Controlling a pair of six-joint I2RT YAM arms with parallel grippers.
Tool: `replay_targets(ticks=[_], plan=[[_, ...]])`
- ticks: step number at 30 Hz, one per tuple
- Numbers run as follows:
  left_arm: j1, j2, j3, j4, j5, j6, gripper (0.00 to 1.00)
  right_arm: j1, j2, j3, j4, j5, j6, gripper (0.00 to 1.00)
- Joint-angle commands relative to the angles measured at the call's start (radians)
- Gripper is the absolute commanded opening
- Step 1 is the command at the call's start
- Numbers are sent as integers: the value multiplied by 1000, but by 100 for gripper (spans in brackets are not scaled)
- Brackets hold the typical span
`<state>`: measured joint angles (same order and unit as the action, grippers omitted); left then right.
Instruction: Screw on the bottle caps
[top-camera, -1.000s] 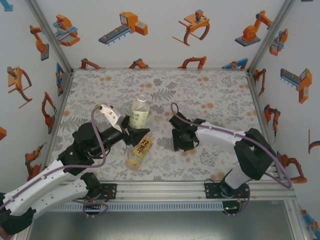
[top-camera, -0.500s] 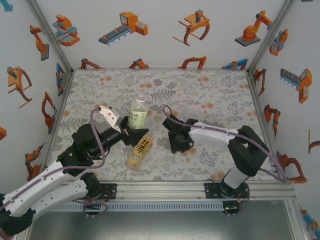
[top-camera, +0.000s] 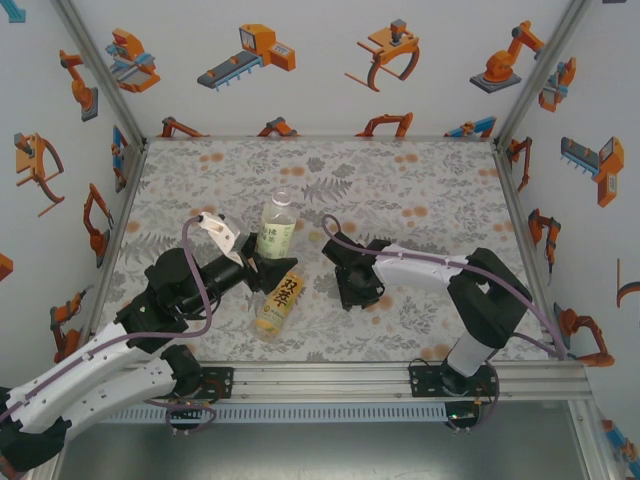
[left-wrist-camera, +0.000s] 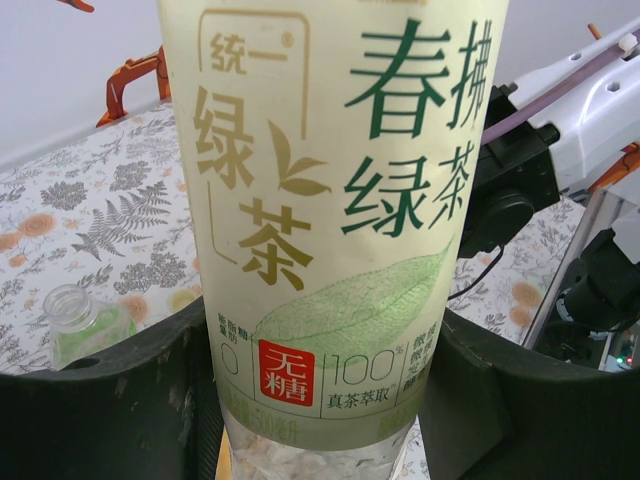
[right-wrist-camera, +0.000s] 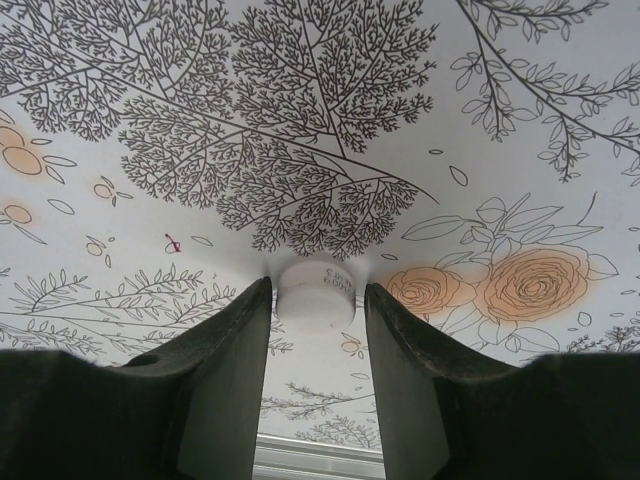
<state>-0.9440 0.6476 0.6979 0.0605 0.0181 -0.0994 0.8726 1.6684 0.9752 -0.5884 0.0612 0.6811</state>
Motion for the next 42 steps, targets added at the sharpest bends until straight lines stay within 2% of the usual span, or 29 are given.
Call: replay_targets(ticks=[1, 11, 42], plan=[[-3, -6, -8, 44, -7, -6, 0, 8, 15, -5, 4, 0, 9, 41], [-2, -3, -14, 45, -12, -8, 0, 14, 23, -2, -13, 6, 5, 38], [-2, 12, -14, 52, -18, -4, 0, 36, 50, 40, -59, 7, 4, 39]])
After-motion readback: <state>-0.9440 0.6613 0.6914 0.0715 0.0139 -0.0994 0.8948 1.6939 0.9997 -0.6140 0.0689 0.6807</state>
